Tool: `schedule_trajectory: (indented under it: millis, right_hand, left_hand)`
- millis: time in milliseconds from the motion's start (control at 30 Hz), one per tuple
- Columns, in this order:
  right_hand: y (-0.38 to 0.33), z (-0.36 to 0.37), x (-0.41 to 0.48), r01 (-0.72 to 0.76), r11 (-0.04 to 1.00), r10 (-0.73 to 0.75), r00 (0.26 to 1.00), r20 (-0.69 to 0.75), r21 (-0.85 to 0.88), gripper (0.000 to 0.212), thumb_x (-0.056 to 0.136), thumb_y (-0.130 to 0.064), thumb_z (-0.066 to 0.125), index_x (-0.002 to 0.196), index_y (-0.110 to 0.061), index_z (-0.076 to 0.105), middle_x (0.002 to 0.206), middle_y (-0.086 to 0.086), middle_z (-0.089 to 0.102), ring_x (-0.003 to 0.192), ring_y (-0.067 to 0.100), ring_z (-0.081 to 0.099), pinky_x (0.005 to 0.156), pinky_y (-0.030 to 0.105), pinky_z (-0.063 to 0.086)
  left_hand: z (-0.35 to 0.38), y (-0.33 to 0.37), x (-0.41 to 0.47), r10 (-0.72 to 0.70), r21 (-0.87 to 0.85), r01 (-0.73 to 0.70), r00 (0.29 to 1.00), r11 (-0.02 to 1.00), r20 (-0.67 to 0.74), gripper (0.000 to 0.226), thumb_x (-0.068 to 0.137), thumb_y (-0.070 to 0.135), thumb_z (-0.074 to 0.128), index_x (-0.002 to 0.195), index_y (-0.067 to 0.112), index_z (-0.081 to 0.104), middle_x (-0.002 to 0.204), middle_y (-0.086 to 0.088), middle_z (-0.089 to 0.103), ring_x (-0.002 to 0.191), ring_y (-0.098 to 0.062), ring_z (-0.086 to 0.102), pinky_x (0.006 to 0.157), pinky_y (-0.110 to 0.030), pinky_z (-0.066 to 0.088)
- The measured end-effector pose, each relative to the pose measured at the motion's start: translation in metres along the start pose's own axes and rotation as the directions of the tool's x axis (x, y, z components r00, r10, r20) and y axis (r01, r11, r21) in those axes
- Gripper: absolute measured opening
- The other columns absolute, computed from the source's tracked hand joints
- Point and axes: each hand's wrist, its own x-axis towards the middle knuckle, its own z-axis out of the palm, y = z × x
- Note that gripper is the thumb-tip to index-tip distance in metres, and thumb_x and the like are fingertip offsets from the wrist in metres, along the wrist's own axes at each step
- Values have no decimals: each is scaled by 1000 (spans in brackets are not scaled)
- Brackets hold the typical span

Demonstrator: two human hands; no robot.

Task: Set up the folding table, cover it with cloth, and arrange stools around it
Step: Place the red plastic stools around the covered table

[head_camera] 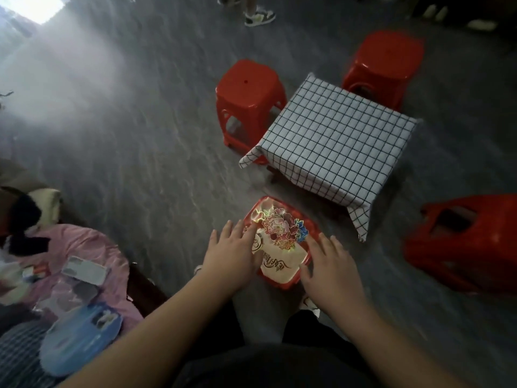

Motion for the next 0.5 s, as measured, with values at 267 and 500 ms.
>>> schedule_trajectory:
  millis: [267,500]
  right_hand:
    - [-78,57,33,-315,943,318,948,-6,104,70,98,-46,42,159,-26,13,166,3,18,153,27,11,123,47,19]
    - [-172,99,47,-548,806,555,831,34,225,65,98,-43,42,157,-24,21,162,3,26,151,26,19,121,46,25]
  left_hand:
    - [7,-80,70,297,70,-301,953,951,67,67,97,54,32,157,30,13,164,-6,21,152,-28,15,121,-53,19]
    - [3,-162,119,463,150,-481,876,864,136,66,96,52,30,153,22,17,156,-10,34,145,-31,28,115,-53,30]
